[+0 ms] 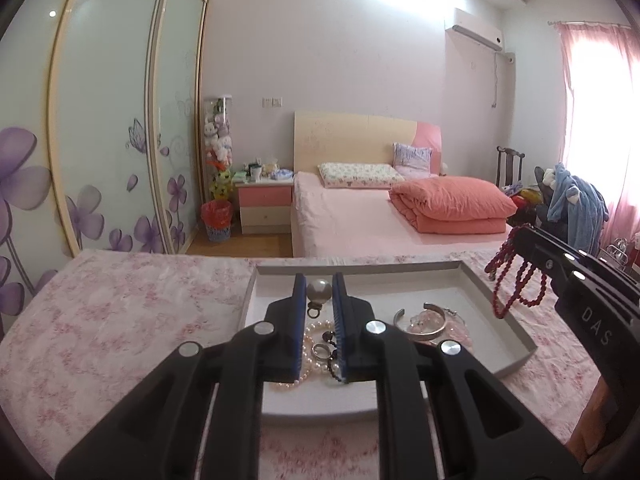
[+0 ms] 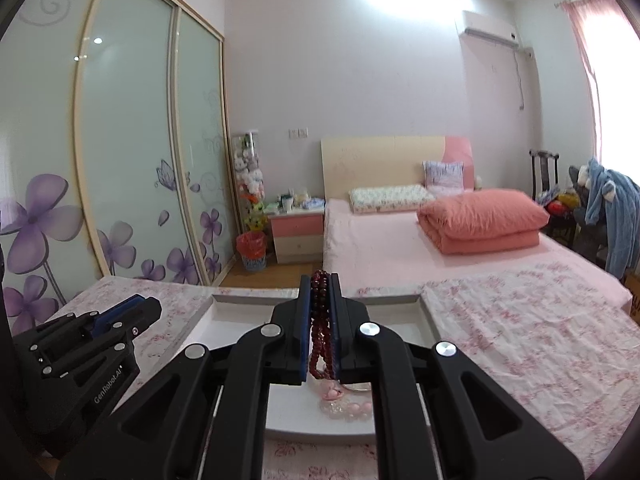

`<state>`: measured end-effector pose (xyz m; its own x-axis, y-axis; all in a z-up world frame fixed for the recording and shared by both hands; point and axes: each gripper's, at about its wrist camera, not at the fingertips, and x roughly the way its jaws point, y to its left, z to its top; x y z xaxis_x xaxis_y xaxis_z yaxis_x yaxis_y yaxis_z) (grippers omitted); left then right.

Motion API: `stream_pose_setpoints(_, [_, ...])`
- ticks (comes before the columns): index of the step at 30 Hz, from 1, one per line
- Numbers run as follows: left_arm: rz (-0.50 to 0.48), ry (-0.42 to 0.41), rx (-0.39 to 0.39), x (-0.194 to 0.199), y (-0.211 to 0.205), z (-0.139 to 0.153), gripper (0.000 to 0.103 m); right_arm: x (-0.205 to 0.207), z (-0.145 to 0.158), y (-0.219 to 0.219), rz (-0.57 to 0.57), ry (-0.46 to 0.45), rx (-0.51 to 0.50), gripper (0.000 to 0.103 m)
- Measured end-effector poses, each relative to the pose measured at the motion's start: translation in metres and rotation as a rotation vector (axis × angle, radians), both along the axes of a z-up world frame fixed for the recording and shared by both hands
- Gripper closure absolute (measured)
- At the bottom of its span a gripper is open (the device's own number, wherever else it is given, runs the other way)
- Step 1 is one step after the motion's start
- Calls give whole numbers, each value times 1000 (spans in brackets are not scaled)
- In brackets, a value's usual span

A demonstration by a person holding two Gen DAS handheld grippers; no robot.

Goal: Organize jewelry
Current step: 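Lower the earring with the left tool while the right tool lowers the red necklace into the tray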

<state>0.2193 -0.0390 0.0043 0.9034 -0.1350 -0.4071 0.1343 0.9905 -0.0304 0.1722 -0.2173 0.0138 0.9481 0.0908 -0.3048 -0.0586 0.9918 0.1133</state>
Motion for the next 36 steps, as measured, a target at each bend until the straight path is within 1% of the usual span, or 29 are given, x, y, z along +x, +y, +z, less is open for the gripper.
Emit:
stream_pose_setpoints(5, [-8,60,-10,25,-2,-19,89,25,-13,-1,12,69,21,94])
stream_pose_setpoints(11, [-33,109,-15,42,-6,-35,89,45,-30,-3,22,144,50,94])
stream_pose_setpoints(19, [-60,143,-19,51,-15,-43,89,59,-45,-12,24,218,94,94])
stream_pose_setpoints(23, [-75,162,-26,53,-17,-48,88,61,-46,-16,25,238,117,93])
stream_pose_setpoints(24, [-80,168,-30,54,-16,-49,87,62,-46,-18,24,244,124,90])
stream_pose_setpoints(26, [-81,171,-37,54,-13,-49,77,61,-46,-21,19,246,143,71])
stream_pose_setpoints(27, [-78,164,-44,54,-11,-48,69,60,-45,-23,9,238,148,53])
stream_pose_setpoints(28, [-75,159,-47,53,-10,-47,65,58,-44,-24,0,226,150,49])
stream_pose_setpoints(31, [-59,157,-67,55,-2,-42,59,59,-43,-27,-7,227,156,49])
stream_pose_setpoints(36, [-27,168,-106,57,12,-38,56,57,-41,-32,-20,228,175,49])
